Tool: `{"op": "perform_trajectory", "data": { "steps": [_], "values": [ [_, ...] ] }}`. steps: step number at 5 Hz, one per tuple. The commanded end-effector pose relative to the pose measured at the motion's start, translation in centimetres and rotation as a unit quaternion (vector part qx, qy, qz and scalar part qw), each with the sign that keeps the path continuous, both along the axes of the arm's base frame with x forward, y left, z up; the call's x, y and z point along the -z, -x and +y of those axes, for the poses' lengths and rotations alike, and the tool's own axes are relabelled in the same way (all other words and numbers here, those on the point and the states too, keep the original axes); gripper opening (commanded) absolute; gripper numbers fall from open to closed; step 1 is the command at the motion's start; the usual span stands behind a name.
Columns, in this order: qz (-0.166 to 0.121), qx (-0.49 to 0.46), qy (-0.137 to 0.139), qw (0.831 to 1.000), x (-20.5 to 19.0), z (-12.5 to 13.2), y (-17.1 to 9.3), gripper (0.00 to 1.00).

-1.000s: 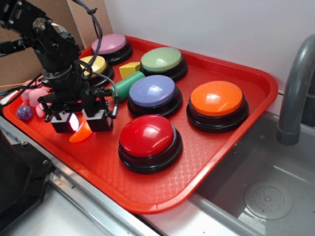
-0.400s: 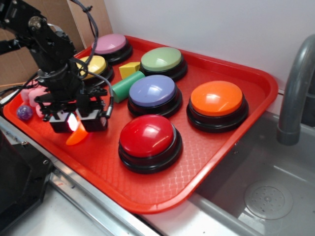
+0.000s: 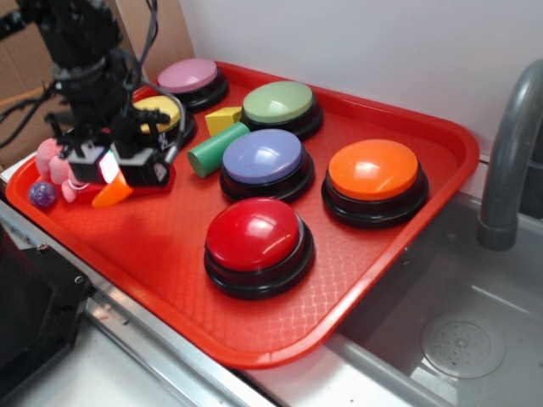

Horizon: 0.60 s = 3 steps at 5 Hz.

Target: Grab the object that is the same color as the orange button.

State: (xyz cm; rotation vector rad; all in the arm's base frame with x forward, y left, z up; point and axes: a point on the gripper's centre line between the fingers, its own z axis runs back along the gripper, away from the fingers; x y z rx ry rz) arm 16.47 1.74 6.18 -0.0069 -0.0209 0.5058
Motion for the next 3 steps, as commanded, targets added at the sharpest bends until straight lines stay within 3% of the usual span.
{"op": "perform_trajectory", "data": {
  "steps": [1,2,3],
  "values": [
    [-0.02,0.189,-0.013,0.982,-7.8,-1.8,-2.9,0.0],
    [-0.052,0.23,-0.011,0.972,-9.7,-2.5,-3.6,0.0],
    [-0.04,0.209,0.019,0.977,-9.2,-1.8,-3.4,0.0]
  ]
}}
